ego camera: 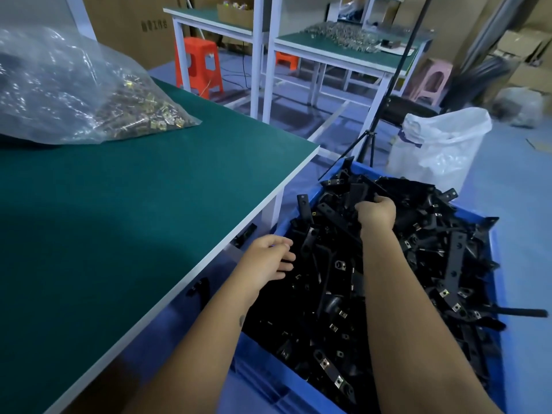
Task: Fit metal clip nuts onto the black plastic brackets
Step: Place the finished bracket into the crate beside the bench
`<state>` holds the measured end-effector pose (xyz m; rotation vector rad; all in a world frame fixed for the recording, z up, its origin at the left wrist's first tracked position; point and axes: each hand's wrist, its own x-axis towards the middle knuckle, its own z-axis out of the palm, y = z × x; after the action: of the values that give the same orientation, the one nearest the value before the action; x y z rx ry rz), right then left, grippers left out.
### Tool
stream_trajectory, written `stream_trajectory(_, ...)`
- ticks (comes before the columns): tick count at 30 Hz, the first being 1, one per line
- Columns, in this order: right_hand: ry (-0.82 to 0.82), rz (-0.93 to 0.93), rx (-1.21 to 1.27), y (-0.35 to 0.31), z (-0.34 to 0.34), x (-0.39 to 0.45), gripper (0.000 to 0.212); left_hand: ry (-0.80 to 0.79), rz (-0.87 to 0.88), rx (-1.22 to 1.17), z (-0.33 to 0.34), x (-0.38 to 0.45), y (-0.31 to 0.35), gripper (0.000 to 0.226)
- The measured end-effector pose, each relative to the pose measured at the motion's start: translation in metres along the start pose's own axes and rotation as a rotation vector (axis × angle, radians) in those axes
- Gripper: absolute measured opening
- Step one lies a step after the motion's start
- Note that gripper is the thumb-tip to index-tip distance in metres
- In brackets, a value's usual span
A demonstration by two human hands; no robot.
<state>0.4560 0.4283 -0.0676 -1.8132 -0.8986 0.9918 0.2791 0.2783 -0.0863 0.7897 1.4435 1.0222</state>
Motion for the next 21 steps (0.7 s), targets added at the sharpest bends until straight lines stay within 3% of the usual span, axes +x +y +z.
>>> stream_trajectory(6,0.089,-0.060,-0.056,0.010,0.014,-0.008,0.049,0.028,0.009,0.021,-0.012,-0.004,0.002,0.020)
stream_trajectory(11,0.242,-0.230,0.239,-0.009,0.042,-0.040,0.026,-0.008,0.050,0.073,-0.011,-0.011,0.010,0.024)
stream_trajectory(16,0.214,-0.371,0.559,-0.050,0.072,-0.092,0.025,-0.090,0.189,0.126,-0.002,-0.027,0.048,0.026)
stream_trajectory(21,0.062,-0.479,0.689,-0.096,0.103,-0.148,0.021,0.013,0.413,-0.037,-0.048,-0.057,0.096,0.030)
